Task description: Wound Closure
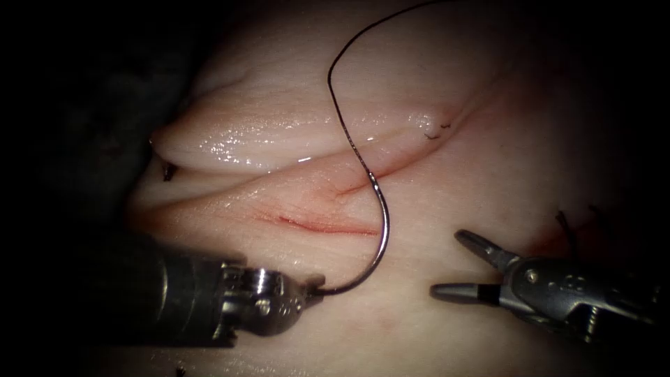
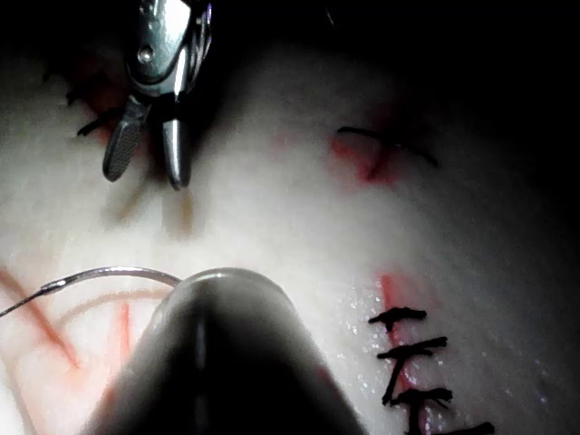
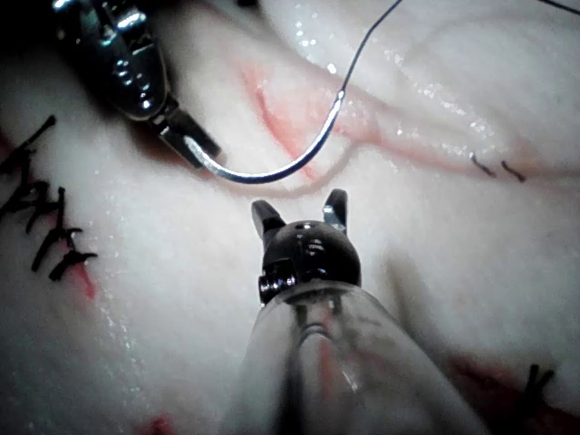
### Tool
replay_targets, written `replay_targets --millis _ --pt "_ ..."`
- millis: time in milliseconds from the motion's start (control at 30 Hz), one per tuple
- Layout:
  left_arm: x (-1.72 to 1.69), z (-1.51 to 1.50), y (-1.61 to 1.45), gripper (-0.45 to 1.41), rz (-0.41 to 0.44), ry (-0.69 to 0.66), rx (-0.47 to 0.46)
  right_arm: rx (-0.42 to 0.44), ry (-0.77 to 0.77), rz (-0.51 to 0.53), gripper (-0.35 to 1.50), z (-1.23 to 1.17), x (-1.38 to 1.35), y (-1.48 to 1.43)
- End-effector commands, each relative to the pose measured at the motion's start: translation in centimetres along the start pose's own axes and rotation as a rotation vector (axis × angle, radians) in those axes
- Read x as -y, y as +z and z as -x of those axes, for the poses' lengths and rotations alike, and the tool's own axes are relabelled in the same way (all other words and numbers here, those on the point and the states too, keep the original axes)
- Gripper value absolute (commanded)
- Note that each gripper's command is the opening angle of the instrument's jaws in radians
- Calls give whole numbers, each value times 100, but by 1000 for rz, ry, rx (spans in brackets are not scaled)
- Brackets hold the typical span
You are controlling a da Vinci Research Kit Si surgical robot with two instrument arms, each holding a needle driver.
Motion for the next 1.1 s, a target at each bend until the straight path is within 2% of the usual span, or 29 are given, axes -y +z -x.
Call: replay_targets --millis 33,167,200,367,400,467,600,633,733,1100 --pt "-4 -7 5 -45 -24 8 1 2 26 24 16 -2 12 10" --pt "-3 -16 3 -45 -85 34 20 16 148 79 104 -19 20 8" --pt "-4 -17 3 -45 -101 50 29 14 186 86 109 -23 22 7" --pt "-4 -26 4 -45 -210 85 61 22 249 165 109 -37 31 0" --pt "-4 -28 4 -45 -229 86 61 26 251 189 115 -39 31 -1" --pt "-4 -33 4 -45 -252 103 60 29 256 237 127 -41 30 -1" --pt "-4 -40 1 -45 -268 137 68 33 270 285 130 -41 25 2" --pt "-5 -43 -2 -45 -280 155 70 35 273 337 132 -41 22 3" --pt "-6 -45 -7 -45 -291 178 75 44 274 390 134 -42 16 4" --pt "-6 -53 -13 -45 -321 187 86 36 337 417 130 -43 11 16"
